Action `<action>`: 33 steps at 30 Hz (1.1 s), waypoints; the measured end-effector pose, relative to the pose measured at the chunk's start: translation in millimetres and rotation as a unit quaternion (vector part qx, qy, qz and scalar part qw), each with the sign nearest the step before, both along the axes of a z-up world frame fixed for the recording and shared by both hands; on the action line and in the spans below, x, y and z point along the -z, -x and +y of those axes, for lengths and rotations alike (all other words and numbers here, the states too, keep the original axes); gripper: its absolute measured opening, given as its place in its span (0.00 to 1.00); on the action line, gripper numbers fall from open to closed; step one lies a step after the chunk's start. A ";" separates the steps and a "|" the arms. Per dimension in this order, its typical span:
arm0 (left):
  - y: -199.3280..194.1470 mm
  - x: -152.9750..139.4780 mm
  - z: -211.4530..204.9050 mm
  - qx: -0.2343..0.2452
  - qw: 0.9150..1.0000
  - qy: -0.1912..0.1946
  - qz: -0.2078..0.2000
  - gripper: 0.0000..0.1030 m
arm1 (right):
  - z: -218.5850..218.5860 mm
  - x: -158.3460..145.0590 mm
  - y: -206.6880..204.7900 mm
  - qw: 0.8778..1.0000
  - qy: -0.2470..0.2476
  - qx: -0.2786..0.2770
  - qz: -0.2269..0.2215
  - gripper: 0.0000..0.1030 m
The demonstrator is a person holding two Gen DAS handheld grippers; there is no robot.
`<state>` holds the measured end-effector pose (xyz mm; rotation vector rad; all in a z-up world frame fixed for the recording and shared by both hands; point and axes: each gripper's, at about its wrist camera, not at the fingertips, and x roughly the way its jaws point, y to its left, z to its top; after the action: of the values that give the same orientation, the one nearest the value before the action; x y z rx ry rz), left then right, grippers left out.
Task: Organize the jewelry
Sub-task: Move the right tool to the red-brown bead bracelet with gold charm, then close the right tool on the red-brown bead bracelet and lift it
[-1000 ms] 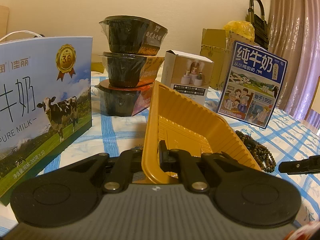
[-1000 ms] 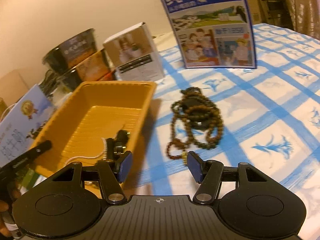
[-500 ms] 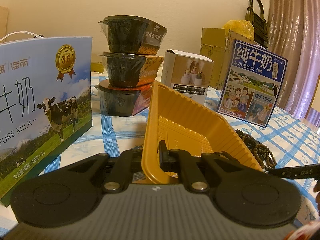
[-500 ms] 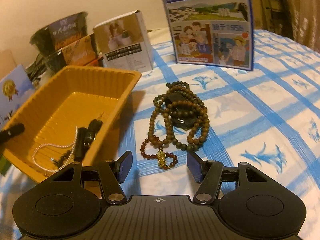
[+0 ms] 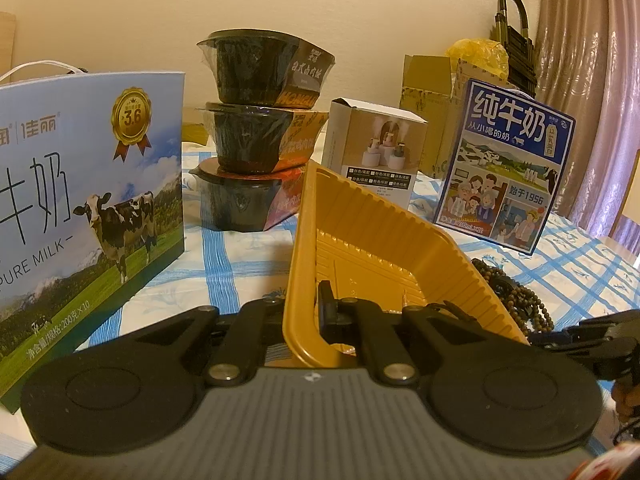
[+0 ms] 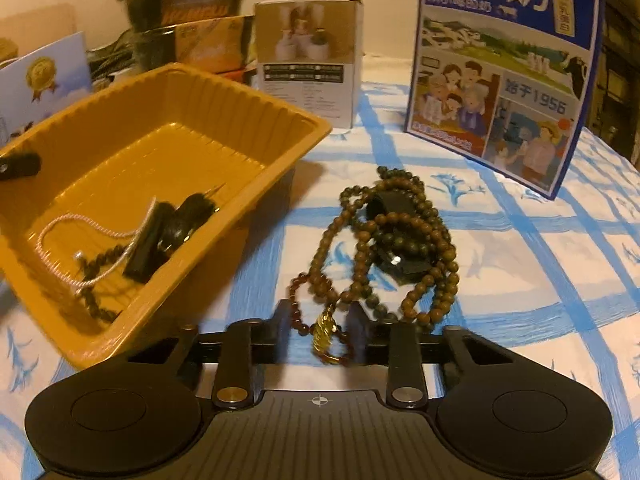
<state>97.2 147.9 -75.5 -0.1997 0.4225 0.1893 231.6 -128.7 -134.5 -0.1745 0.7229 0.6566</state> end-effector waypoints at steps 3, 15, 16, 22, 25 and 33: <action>0.4 0.4 0.8 0.000 1.000 0.002 0.000 0.06 | -2.2 -1.7 11.4 1.000 0.005 -0.003 0.009 0.10; 0.5 0.1 0.9 0.001 1.000 0.000 0.001 0.06 | -16.5 -11.1 42.0 0.998 -0.018 0.021 0.056 0.25; 0.6 0.1 0.9 0.002 1.000 0.000 0.001 0.06 | -16.3 -10.7 39.0 0.998 -0.025 0.029 0.059 0.32; 0.9 -0.2 0.5 0.003 1.000 -0.001 0.001 0.06 | -12.6 -7.9 32.8 0.997 -0.026 0.048 0.052 0.33; 1.0 -0.4 0.3 0.003 1.000 -0.002 0.000 0.06 | -11.8 -7.1 34.6 0.998 -0.013 0.046 0.042 0.15; 0.9 -0.5 -0.1 0.003 1.000 -0.001 0.001 0.06 | -23.2 -15.8 35.2 0.997 -0.035 0.057 0.050 0.05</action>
<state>96.2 147.8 -75.0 -0.1962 0.4239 0.1849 196.4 -151.9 -118.7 -0.0366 0.7985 0.5830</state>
